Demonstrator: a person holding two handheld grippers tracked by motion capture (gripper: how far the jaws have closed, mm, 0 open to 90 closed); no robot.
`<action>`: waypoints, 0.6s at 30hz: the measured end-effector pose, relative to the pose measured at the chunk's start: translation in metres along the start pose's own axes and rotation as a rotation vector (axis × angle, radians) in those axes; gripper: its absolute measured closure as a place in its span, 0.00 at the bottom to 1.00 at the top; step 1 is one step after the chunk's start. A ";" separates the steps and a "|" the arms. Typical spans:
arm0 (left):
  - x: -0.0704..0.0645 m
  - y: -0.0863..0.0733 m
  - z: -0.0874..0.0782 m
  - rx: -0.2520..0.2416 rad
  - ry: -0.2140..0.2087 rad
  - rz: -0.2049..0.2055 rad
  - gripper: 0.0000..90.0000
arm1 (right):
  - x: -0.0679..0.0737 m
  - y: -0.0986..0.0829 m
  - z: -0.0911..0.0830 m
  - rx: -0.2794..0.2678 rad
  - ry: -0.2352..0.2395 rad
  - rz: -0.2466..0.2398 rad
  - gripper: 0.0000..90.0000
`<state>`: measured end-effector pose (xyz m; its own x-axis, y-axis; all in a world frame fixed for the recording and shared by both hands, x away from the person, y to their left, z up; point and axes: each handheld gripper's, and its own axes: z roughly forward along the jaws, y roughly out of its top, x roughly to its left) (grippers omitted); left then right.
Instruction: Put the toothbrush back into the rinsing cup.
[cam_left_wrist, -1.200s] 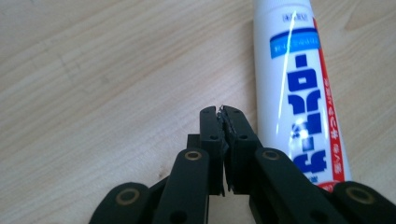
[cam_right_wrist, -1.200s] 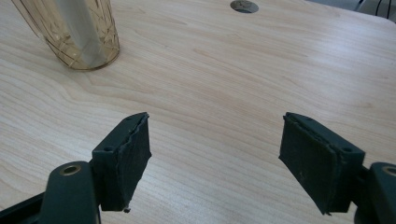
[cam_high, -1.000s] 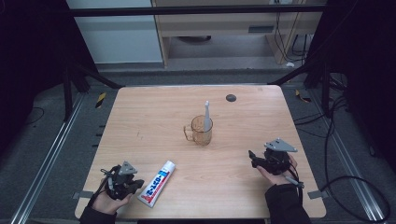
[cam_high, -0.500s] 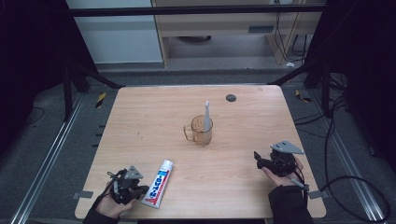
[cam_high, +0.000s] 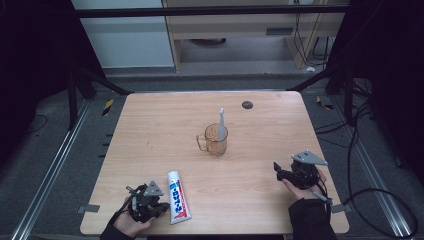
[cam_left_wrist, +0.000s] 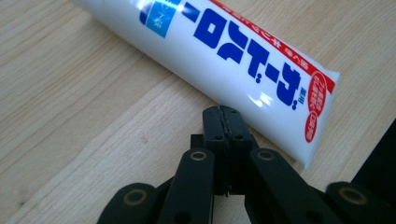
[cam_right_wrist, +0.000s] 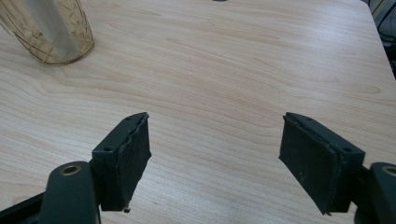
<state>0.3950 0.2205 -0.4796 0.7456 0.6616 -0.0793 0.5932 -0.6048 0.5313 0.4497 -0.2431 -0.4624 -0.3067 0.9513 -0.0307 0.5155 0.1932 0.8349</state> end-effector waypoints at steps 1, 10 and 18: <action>-0.001 0.001 0.001 0.000 -0.007 0.005 1.00 | 0.000 0.000 0.000 0.001 0.000 0.000 0.27; -0.011 0.008 0.009 -0.016 -0.020 0.035 1.00 | -0.001 0.000 0.000 0.002 -0.004 0.001 0.27; -0.014 0.016 0.015 -0.035 -0.031 0.040 1.00 | -0.001 0.000 0.002 0.006 -0.001 0.002 0.27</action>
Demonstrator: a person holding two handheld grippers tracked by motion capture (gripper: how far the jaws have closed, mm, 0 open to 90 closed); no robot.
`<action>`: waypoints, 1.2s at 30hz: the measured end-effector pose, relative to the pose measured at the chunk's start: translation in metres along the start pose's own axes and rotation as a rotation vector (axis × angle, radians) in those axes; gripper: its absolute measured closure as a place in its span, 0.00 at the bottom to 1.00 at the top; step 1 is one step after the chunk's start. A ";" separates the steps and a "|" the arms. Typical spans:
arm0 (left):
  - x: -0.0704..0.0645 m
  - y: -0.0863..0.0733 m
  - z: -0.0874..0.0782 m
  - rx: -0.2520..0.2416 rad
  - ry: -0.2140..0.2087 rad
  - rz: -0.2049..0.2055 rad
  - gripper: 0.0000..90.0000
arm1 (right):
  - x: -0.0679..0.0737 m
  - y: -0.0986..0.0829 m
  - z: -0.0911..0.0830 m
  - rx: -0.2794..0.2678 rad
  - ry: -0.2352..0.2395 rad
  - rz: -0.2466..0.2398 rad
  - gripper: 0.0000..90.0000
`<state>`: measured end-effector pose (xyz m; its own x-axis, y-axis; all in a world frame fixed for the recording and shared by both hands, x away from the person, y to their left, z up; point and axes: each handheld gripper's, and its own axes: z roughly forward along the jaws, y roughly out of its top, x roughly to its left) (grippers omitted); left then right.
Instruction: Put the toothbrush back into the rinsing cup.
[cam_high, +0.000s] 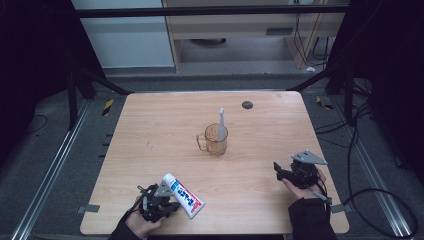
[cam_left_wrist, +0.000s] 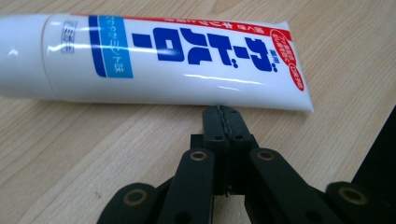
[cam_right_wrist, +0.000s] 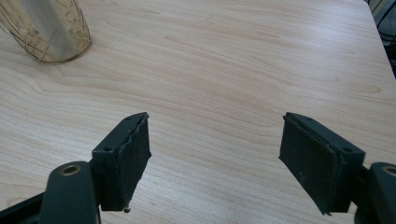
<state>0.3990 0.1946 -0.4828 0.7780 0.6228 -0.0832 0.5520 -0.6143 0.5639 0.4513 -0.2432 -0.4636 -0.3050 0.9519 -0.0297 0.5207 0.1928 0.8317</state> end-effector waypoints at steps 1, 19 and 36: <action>0.000 0.001 0.001 -0.007 -0.002 -0.002 1.00 | 0.000 0.000 0.000 0.000 -0.001 -0.002 0.27; -0.001 0.023 0.014 -0.047 0.005 0.013 1.00 | -0.001 -0.001 0.003 0.008 -0.003 -0.009 0.27; 0.001 0.040 0.022 -0.079 0.033 0.006 1.00 | 0.000 -0.001 0.005 0.017 -0.002 -0.014 0.27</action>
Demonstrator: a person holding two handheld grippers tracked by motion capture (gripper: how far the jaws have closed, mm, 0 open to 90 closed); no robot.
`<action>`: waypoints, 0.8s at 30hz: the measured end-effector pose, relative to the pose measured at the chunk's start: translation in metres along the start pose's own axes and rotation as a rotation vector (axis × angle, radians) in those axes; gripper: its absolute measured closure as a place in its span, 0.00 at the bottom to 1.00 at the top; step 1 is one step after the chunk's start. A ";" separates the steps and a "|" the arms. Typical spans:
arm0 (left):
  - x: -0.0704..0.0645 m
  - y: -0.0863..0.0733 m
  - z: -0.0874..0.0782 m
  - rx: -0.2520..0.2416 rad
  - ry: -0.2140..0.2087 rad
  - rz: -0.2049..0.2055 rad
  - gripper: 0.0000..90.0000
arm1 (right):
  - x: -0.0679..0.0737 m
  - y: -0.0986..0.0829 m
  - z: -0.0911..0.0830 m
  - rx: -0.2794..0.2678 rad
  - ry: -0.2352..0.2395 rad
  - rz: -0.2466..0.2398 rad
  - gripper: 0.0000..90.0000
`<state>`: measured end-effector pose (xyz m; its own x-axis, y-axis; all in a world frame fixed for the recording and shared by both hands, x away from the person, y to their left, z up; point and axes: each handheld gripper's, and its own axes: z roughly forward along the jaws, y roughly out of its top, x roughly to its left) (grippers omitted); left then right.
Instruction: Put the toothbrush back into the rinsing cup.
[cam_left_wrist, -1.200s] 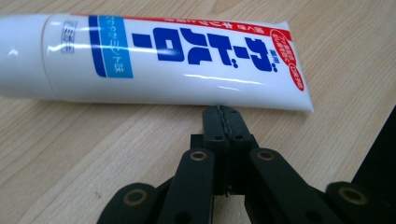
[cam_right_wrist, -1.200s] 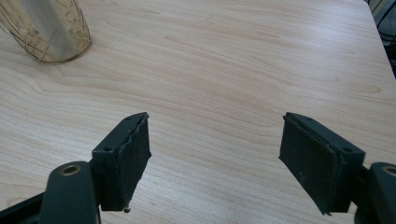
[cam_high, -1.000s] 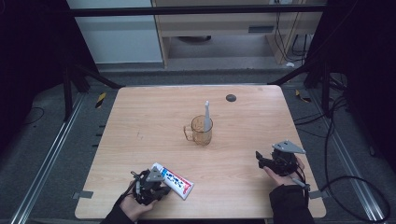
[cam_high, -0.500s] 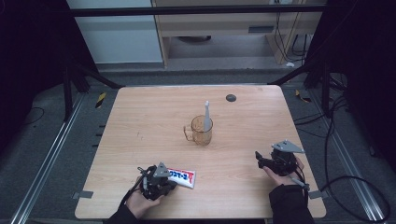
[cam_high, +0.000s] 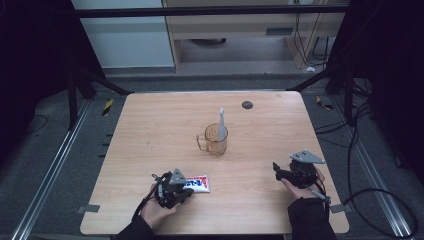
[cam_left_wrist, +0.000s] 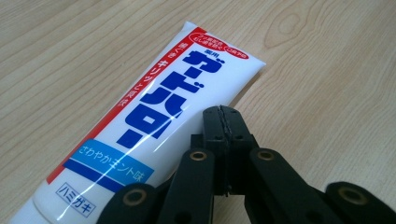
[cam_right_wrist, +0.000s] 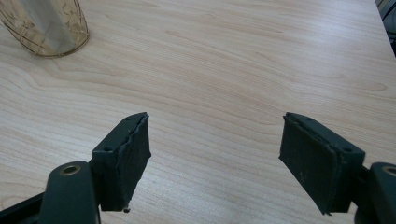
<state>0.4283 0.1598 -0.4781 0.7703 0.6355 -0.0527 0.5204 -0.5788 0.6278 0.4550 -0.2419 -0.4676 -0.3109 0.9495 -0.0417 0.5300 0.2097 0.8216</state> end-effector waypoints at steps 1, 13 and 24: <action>0.000 0.000 -0.002 -0.003 0.002 0.000 1.00 | 0.000 0.000 0.000 0.001 0.000 -0.001 0.27; 0.057 0.006 -0.038 -0.049 0.113 -0.086 1.00 | 0.001 -0.001 0.002 0.006 0.000 -0.004 0.27; 0.069 -0.001 -0.027 0.018 0.109 -0.096 1.00 | 0.002 -0.001 0.003 0.014 0.004 -0.004 0.27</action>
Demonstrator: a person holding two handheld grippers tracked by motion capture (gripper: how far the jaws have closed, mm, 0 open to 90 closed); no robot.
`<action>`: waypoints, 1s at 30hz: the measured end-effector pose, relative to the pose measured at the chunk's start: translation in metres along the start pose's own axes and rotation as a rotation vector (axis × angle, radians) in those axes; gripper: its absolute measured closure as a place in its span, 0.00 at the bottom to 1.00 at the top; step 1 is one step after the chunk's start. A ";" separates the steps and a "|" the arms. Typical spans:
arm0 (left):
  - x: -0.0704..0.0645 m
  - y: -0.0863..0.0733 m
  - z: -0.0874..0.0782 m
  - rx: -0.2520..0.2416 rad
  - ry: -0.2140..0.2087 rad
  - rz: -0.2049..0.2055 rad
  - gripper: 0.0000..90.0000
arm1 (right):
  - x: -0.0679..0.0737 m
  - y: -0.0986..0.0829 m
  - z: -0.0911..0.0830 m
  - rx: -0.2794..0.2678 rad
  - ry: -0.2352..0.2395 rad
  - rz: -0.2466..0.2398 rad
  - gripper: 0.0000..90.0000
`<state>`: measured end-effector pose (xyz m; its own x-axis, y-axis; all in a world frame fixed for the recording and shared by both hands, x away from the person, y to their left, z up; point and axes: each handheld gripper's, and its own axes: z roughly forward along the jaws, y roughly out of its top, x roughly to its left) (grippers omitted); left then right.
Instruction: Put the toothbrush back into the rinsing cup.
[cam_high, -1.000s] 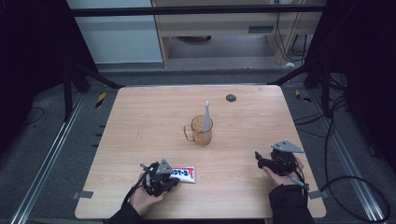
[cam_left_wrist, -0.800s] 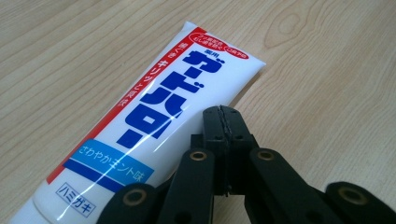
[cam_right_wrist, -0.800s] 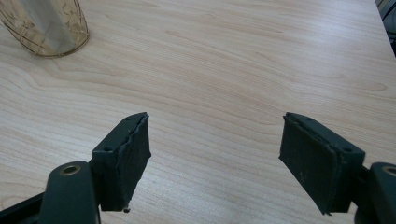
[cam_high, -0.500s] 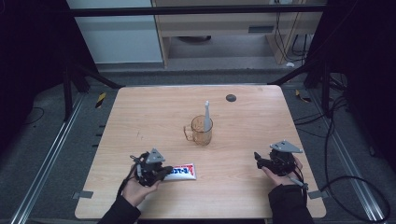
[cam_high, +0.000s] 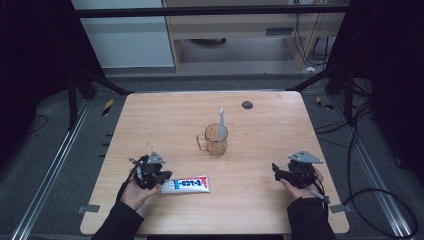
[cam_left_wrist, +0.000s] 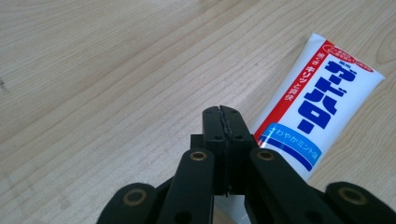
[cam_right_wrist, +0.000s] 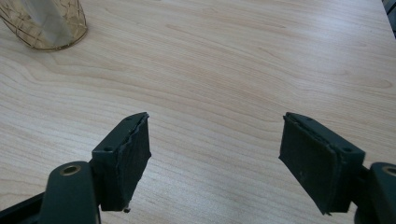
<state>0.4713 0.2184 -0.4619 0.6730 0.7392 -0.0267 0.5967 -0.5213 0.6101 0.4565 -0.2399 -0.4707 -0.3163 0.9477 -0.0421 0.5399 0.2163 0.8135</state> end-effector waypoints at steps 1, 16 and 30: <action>0.000 0.000 0.000 0.000 0.000 0.000 1.00 | 0.000 0.000 0.000 -0.001 -0.002 -0.004 0.27; -0.008 -0.013 -0.006 0.017 0.006 -0.002 1.00 | 0.000 0.000 0.000 0.001 -0.001 -0.005 0.27; -0.022 -0.023 -0.012 0.029 -0.005 0.015 1.00 | -0.001 0.000 -0.001 0.001 -0.002 -0.002 0.27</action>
<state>0.4370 0.2194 -0.4658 0.6843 0.7289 -0.0215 0.5988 -0.5448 0.5871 0.4559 -0.2409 -0.4704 -0.3154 0.9479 -0.0447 0.5399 0.2179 0.8131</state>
